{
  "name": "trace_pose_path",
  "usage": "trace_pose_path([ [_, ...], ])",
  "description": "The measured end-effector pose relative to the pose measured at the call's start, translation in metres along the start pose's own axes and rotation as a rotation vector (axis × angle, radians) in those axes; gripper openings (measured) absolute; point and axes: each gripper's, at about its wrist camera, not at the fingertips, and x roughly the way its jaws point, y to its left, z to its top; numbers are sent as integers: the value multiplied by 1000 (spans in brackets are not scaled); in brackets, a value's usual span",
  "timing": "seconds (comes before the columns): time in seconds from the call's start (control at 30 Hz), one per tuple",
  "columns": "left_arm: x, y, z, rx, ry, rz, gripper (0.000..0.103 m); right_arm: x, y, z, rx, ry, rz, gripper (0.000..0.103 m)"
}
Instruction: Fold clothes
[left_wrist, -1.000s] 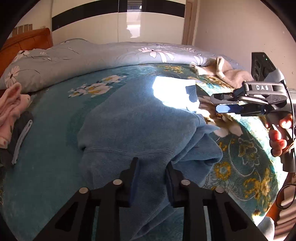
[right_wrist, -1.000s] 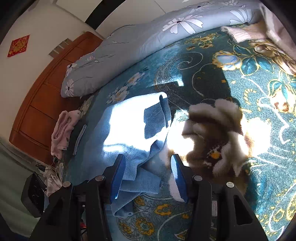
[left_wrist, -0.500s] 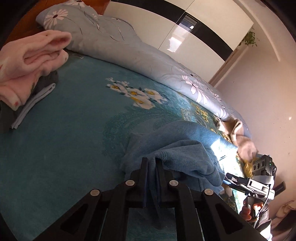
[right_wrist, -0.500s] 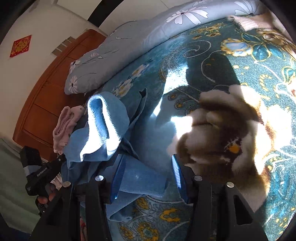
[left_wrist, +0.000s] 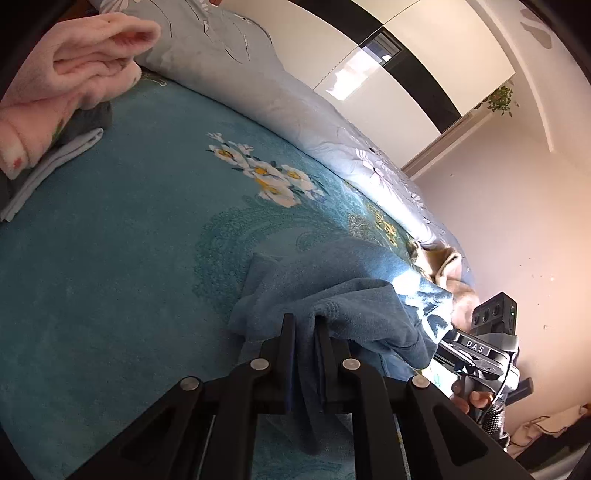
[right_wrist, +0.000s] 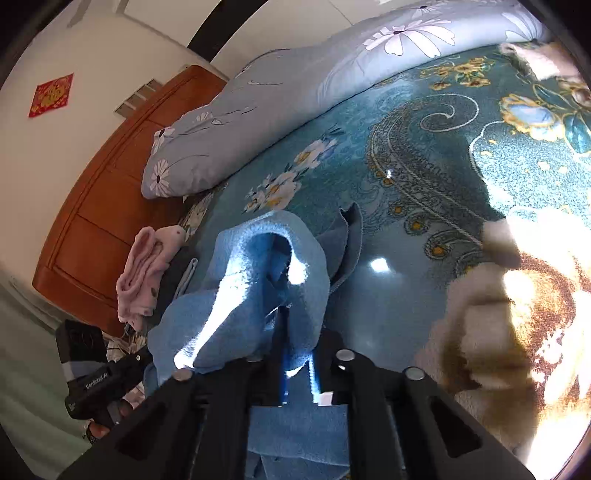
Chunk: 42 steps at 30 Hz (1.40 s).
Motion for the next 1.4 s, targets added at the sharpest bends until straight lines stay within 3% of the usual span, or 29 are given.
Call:
trace_pose_path([
  [0.13,-4,-6,0,24,-11,-5,11,-27,13,10,-26,-94,-65,4],
  [0.27,-9,-17,2,57,-28,-8,8,-79,28,26,-67,-223,-114,4],
  [0.5,-37,-53,15,155,-99,-40,6,-145,67,32,-173,-336,-253,4],
  [0.77,-127,-135,54,374,-302,-69,6,-232,135,32,-295,-496,-310,4],
  [0.97,-211,-177,51,484,-467,-110,6,-301,209,5,-456,-624,-348,4],
  [1.1,-269,-180,32,515,-583,-114,6,-328,249,-29,-553,-644,-319,4],
  [1.27,-327,-150,29,479,-716,-46,6,-313,294,-59,-688,-577,-299,4],
  [1.33,-329,-135,35,460,-716,-10,6,-291,306,-54,-718,-536,-289,4],
  [1.4,-304,-114,44,429,-631,11,6,-255,307,-39,-720,-464,-290,4],
])
